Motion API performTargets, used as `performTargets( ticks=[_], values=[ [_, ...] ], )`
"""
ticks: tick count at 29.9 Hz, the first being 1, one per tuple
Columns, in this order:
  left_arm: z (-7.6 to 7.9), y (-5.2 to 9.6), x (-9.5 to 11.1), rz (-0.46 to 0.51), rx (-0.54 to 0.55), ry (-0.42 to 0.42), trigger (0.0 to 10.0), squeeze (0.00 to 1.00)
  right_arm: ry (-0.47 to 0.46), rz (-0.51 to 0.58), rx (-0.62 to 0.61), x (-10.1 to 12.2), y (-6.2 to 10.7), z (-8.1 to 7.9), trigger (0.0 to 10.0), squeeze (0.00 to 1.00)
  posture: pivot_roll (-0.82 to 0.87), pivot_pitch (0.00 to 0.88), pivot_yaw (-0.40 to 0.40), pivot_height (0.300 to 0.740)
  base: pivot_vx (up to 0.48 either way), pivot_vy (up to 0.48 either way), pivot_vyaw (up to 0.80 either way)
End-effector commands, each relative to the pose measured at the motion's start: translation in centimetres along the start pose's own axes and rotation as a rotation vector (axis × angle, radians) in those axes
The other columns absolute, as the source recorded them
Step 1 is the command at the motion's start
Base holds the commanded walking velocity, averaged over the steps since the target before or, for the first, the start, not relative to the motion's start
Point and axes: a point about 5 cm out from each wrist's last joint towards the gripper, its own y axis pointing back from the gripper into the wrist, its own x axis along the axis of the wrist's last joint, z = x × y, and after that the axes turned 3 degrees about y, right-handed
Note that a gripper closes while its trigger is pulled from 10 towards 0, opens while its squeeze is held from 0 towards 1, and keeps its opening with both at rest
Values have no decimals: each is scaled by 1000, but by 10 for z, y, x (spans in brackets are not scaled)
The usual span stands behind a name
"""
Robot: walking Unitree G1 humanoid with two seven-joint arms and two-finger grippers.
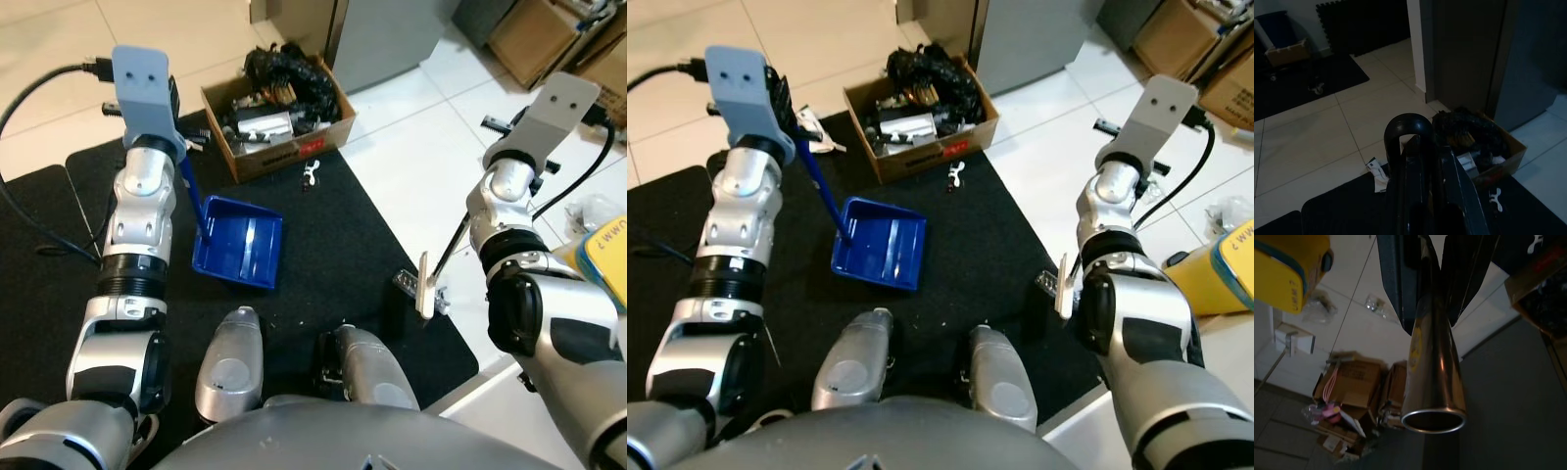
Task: Sweep floor
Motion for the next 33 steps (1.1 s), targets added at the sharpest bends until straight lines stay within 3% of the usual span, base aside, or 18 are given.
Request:
performTargets(
  ticks=[1, 9, 17, 18, 20, 23, 26, 29, 32, 33],
  values=[
    [2, 2, 8, 50, -20, -5, 10000, 0, 41, 49, 15, 6, -1, -3, 10000, 0, 350, 97, -40, 740, 0, 0, 0],
    [0, 14, 12, 59, -35, -7, 10000, 0, 86, 167, 47, 22, -4, -3, 10000, 0, 365, 162, -24, 740, 0, 0, 0],
    [0, 18, 16, 66, -45, -2, 10000, 0, 104, 193, 50, 23, -3, -3, 10000, 0, 379, 190, -15, 740, 0, 0, 0],
    [-3, 23, 18, 64, -46, 4, 10000, 0, 179, 234, 77, 24, 0, -9, 10000, 0, 392, 213, -8, 740, 0, 0, 0],
    [-3, 23, 18, 64, -46, 4, 10000, 0, 179, 234, 77, 24, 0, -9, 10000, 0, 392, 213, -8, 740, 0, 0, 0],
    [-8, 31, 17, 47, -35, 14, 10000, 0, 369, 267, 197, 17, 8, -29, 10000, 0, 411, 226, -10, 740, 0, 0, 0],
    [-11, 35, 16, 38, -23, 15, 10000, 0, 418, 267, 282, 13, 14, -41, 10000, 0, 414, 224, -9, 740, 0, 0, 0],
    [-12, 35, 16, 37, -19, 17, 10000, 0, 393, 249, 311, 12, 16, -46, 10000, 0, 414, 224, -9, 740, 0, 0, 0],
    [-13, 35, 17, 30, -9, 24, 10000, 0, 192, 133, 362, 7, 20, -56, 10000, 0, 409, 215, -18, 740, 0, 0, 0],
    [-13, 35, 17, 30, -9, 24, 10000, 0, 192, 133, 362, 7, 20, -56, 10000, 0, 409, 215, -18, 740, 0, 0, 0]
  ],
)
